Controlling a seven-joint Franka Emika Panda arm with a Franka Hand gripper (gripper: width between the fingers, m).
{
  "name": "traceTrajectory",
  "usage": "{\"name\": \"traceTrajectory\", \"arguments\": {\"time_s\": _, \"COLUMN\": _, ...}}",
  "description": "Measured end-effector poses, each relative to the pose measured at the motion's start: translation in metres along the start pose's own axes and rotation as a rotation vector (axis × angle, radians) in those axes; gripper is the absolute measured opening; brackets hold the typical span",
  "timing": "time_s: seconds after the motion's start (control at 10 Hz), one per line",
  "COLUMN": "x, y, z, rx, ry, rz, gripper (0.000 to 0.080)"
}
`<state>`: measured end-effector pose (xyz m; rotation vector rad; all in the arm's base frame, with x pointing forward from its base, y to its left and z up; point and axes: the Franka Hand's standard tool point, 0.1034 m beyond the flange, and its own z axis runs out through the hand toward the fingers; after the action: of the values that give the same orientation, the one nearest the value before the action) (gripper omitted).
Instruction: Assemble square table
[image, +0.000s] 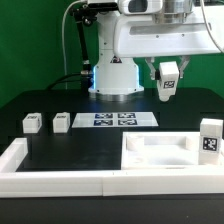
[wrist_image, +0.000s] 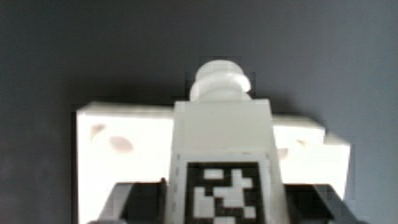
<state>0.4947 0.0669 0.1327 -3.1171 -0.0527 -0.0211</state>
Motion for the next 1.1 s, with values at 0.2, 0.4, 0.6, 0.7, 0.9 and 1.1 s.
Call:
{"name": "traceTrajectory", "arguments": {"time_s": 0.2, "x": 0.024, "y": 0.001, "z": -0.020, "rx": 0.005, "ry": 0.121, "rz": -0.008, "gripper": 0.0290}}
{"name": "traceTrajectory", "arguments": {"time_s": 0.4, "x": 0.041, "y": 0.007, "z": -0.042, "rx": 0.009, "ry": 0.219, "rz": -0.003, "gripper": 0.0290}}
{"name": "traceTrajectory", "arguments": {"time_s": 0.6, "x": 0.039, "y": 0.007, "z": -0.037, "rx": 0.001, "ry": 0.345, "rz": -0.008, "gripper": 0.0290}}
{"name": "traceTrajectory", "arguments": {"time_s": 0.7, "x": 0.040, "y": 0.008, "z": -0.037, "rx": -0.002, "ry": 0.375, "rz": -0.007, "gripper": 0.0290}}
{"name": "traceTrajectory", "arguments": {"time_s": 0.9, "x": 0.046, "y": 0.018, "z": -0.029, "rx": -0.022, "ry": 0.376, "rz": -0.044, "gripper": 0.0290}}
{"name": "traceTrajectory", "arguments": {"time_s": 1.1, "x": 0.067, "y": 0.033, "z": -0.027, "rx": -0.045, "ry": 0.388, "rz": -0.070, "gripper": 0.0290}}
